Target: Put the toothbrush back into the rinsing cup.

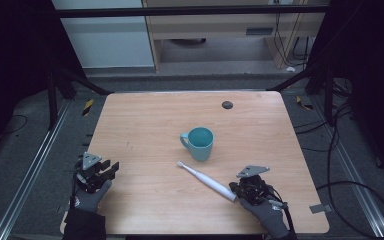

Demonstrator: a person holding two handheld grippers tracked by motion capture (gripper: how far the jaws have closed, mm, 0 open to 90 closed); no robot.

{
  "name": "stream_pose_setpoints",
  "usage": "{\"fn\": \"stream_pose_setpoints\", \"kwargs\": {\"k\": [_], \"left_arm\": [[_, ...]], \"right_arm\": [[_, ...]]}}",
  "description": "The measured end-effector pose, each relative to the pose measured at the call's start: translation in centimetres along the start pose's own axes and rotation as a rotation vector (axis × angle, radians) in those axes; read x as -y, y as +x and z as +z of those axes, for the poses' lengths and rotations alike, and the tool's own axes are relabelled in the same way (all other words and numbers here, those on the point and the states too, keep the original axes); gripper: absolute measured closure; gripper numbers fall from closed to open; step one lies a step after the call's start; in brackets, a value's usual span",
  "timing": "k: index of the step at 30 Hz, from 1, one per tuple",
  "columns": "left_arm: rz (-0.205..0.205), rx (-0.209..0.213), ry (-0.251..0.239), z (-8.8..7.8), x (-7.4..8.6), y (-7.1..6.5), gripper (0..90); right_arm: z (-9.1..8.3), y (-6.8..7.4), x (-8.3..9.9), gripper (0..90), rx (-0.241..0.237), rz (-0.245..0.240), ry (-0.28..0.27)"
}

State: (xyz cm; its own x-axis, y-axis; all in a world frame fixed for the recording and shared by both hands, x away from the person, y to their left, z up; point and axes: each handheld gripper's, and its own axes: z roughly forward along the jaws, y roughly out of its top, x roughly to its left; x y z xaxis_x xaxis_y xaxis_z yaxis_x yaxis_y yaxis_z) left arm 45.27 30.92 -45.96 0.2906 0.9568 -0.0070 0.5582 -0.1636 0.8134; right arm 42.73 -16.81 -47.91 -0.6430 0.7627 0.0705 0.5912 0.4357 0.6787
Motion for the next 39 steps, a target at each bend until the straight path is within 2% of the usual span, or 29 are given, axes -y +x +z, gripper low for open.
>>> {"fn": "stream_pose_setpoints", "kwargs": {"k": [9,14,18,24,31,39], "left_arm": [[0.000,0.001,0.000,0.0,0.0,0.0,60.7],[0.001,0.000,0.002,0.1,0.0,0.0,60.5],[-0.002,0.002,0.003,0.2,0.0,0.0,60.3],[-0.004,0.001,0.005,0.4,0.0,0.0,59.8],[-0.005,-0.002,0.008,0.5,0.0,0.0,57.7],[0.001,0.001,0.015,0.6,0.0,0.0,55.6]], "right_arm": [[0.2,0.2,-0.1,87.4,-0.003,-0.006,0.008],[-0.1,-0.1,-0.4,84.4,0.015,-0.002,-0.002],[-0.8,-0.5,-1.7,73.8,0.022,-0.009,-0.007],[-1.3,-0.8,-3.3,58.8,0.015,0.009,0.015],[-1.2,-0.8,-4.5,52.3,0.029,-0.012,0.038],[-1.4,-0.1,-6.3,46.0,0.016,-0.047,0.072]]}}
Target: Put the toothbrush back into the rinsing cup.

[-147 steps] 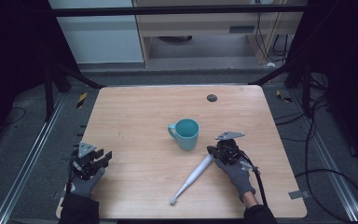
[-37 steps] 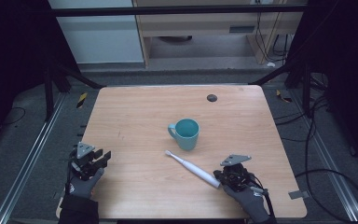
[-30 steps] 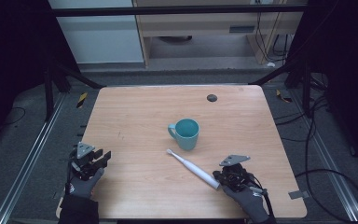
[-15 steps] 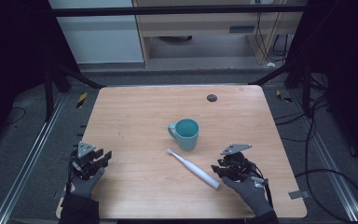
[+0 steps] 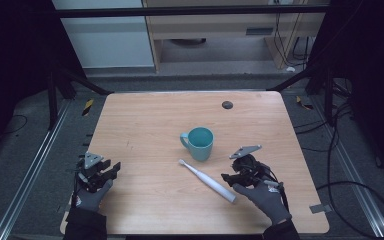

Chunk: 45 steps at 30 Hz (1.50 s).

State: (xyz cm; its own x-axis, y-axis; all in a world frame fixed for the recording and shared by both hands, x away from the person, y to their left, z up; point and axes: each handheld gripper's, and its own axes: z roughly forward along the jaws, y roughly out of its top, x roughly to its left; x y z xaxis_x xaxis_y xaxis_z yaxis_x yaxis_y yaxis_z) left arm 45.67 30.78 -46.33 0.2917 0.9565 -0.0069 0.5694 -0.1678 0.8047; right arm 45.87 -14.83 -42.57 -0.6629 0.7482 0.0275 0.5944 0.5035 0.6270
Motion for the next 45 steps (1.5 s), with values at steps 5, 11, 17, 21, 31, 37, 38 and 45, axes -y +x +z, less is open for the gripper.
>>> {"fn": "stream_pose_setpoints", "kwargs": {"k": [5,11,17,21,31,37,38,45], "left_arm": [[0.002,0.001,-0.002,0.0,0.0,0.0,54.7],[0.005,0.001,0.000,0.0,0.0,0.0,54.5],[0.004,0.004,0.002,0.0,0.0,0.0,54.4],[0.004,0.005,0.002,0.0,0.0,0.0,54.2],[0.006,0.005,0.004,0.0,0.0,0.0,54.0],[0.010,0.007,0.008,0.0,0.0,0.0,54.0],[0.010,0.007,0.009,0.0,0.0,0.0,54.0],[0.011,0.008,0.010,0.1,0.0,0.0,54.0]], "right_arm": [[0.2,0.6,-1.3,44.9,-0.002,-0.029,0.045],[0.1,1.1,-2.6,44.7,-0.012,-0.044,0.080],[0.8,1.7,-3.3,44.9,-0.030,-0.051,0.120],[1.6,1.9,-3.3,45.7,-0.043,-0.056,0.146],[3.8,2.7,-2.7,48.0,-0.065,-0.079,0.218],[4.8,3.1,-2.7,48.5,-0.060,-0.099,0.263],[5.0,3.2,-2.7,49.2,-0.060,-0.102,0.275],[6.0,3.4,-2.8,51.9,-0.060,-0.117,0.311]]}}
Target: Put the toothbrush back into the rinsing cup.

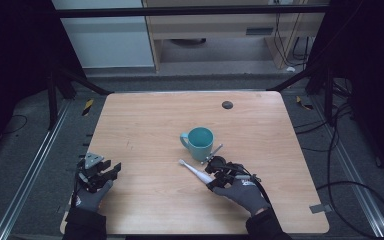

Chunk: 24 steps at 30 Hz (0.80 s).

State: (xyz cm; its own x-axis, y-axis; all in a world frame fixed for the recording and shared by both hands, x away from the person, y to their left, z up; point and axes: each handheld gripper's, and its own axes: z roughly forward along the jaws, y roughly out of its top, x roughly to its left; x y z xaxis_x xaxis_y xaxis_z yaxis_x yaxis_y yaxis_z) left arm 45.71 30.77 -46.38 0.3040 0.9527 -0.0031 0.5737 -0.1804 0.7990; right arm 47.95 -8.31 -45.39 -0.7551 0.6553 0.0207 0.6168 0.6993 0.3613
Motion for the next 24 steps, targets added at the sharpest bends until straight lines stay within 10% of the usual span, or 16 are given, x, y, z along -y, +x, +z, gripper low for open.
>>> {"fn": "stream_pose_setpoints", "kwargs": {"k": [24], "left_arm": [[0.001,0.002,0.001,0.1,0.0,-0.1,54.0]], "right_arm": [[1.7,0.2,-0.4,66.1,0.013,0.002,0.066]]}}
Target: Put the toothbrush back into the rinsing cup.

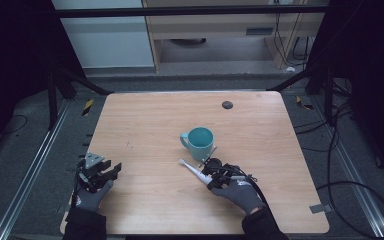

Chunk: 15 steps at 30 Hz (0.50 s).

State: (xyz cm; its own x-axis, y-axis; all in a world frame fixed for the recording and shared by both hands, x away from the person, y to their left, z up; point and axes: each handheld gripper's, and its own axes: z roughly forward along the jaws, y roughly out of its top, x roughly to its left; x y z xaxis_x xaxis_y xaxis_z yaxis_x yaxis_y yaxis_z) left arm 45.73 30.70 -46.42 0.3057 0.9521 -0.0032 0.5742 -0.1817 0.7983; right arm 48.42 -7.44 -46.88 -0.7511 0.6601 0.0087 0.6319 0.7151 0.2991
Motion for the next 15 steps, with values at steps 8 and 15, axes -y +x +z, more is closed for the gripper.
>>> {"fn": "stream_pose_setpoints", "kwargs": {"k": [8,15], "left_arm": [[-0.001,-0.001,0.001,0.0,0.0,0.1,54.1],[0.000,0.000,0.000,0.0,0.0,0.0,54.1]], "right_arm": [[-1.0,0.0,0.5,66.4,-0.033,-0.003,-0.062],[-3.0,0.7,0.7,66.4,-0.072,-0.005,-0.201]]}}
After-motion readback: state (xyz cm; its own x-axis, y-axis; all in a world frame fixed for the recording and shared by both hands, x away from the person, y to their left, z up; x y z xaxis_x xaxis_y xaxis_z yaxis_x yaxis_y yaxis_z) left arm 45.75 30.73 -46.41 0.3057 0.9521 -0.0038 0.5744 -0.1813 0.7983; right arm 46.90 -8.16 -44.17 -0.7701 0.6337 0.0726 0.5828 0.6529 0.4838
